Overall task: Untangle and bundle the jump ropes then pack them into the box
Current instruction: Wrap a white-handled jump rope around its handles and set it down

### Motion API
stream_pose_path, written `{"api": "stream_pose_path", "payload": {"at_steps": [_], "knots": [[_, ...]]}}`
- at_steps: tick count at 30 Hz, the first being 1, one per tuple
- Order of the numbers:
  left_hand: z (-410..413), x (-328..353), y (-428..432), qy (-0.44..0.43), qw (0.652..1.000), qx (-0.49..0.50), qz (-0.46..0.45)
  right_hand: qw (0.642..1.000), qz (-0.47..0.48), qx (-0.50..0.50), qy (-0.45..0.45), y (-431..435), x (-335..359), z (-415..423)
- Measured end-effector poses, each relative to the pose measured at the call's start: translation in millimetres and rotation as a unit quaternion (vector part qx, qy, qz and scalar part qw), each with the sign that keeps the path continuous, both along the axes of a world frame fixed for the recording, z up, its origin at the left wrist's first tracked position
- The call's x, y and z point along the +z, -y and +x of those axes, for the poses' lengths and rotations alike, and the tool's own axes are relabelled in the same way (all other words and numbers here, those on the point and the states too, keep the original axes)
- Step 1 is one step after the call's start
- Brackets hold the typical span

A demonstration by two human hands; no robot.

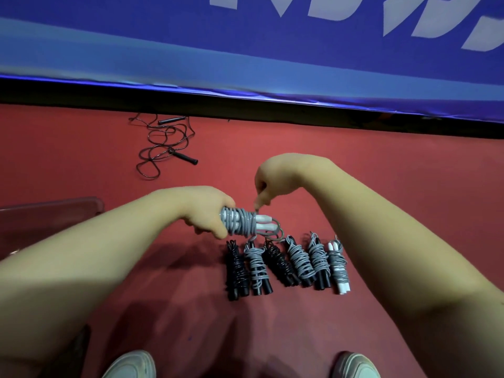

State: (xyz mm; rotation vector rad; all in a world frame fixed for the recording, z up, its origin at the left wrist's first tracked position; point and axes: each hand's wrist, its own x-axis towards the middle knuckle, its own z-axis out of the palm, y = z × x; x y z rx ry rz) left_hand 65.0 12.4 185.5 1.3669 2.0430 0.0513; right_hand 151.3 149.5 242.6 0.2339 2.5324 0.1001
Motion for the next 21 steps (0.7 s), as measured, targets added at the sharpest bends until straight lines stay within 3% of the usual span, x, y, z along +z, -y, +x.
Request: {"api": "stream_pose_path", "payload": {"at_steps": [2, 4, 7, 8, 10, 11, 12, 15, 17, 19, 21], "knots": [[7, -5, -9, -0.089, 0.996, 0.006, 0.003, 0.999, 0.023, -0.017, 0.015, 12, 2, -5], [8, -8, -12, -0.099, 0.991, 0.076, 0.038, 0.998, 0.06, -0.029, -0.003, 25, 6, -7], [-4, -11, -9, 0.079, 0.955, 0.246, 0.142, 0.977, 0.126, -0.021, -0.171, 37, 4, -6], [-9, -9, -7, 0.141, 0.93, 0.288, 0.179, 0.965, 0.11, -0.023, -0.238, 37, -1, -5], [-15, -6, -2, 0.234, 0.88, 0.341, 0.235, 0.926, -0.015, -0.046, -0.374, 33, -10, -5], [-17, -4, -1, 0.278, 0.855, 0.353, 0.258, 0.89, -0.122, -0.078, -0.433, 30, -13, -5], [-18, -2, 0, 0.322, 0.83, 0.36, 0.28, 0.83, -0.252, -0.125, -0.482, 28, -16, -4], [-18, 4, 0, 0.406, 0.768, 0.367, 0.332, 0.564, -0.604, -0.281, -0.488, 28, -21, -4], [-14, 10, -3, 0.427, 0.749, 0.359, 0.357, 0.43, -0.716, -0.327, -0.441, 28, -21, -4], [-10, 16, -6, 0.451, 0.73, 0.351, 0.375, 0.341, -0.787, -0.318, -0.403, 25, -17, -2], [-7, 21, -9, 0.47, 0.717, 0.34, 0.387, 0.281, -0.832, -0.301, -0.372, 23, -10, 1]]}}
